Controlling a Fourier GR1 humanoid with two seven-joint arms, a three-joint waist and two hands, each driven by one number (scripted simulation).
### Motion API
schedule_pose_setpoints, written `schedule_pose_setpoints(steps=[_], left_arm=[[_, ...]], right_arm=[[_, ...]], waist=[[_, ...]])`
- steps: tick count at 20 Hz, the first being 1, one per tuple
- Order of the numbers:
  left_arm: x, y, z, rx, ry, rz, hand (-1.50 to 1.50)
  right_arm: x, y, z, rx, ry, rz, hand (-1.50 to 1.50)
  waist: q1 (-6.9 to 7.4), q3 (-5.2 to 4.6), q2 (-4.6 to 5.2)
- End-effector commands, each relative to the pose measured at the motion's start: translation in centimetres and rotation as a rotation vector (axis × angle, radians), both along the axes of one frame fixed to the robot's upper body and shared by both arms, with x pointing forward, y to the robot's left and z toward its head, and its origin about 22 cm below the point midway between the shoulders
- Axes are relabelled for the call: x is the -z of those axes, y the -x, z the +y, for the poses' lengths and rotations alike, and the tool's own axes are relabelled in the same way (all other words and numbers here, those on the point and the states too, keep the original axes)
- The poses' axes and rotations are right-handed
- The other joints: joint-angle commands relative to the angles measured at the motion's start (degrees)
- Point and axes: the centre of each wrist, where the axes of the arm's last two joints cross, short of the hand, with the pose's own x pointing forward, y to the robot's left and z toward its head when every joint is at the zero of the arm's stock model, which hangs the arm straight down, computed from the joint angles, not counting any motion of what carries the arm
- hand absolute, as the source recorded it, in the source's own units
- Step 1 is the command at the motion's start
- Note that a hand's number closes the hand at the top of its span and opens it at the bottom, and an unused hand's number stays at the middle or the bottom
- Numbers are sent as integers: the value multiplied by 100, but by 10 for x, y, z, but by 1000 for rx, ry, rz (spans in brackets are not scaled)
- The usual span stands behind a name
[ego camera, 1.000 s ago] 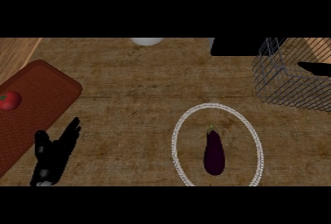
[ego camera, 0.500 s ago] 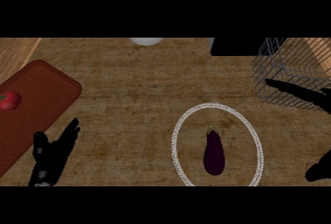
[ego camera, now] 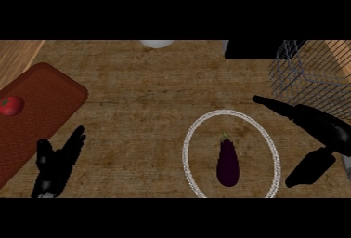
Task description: Pick the eggplant from the placemat and place it in the basket
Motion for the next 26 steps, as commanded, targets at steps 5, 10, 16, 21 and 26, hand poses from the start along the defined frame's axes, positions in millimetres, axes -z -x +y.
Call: schedule_pose_setpoints(steps=[5,10,16,21,26], left_arm=[[23,10,10,-23,22,92,0],[13,10,-7,-17,8,100,0],[12,16,-8,-24,-6,100,0],[23,-6,-14,-18,23,93,0],[23,14,-7,-24,13,102,0]], right_arm=[[39,3,18,-9,7,28,-150],[54,11,33,-3,-10,5,-150],[71,5,19,12,-11,8,-150],[86,-3,39,-5,-26,-3,-150],[89,-7,53,-22,17,-5,-150]], waist=[[-14,-53,38],[-25,-51,29],[-20,-51,32],[-37,-53,41],[-2,-52,37]])
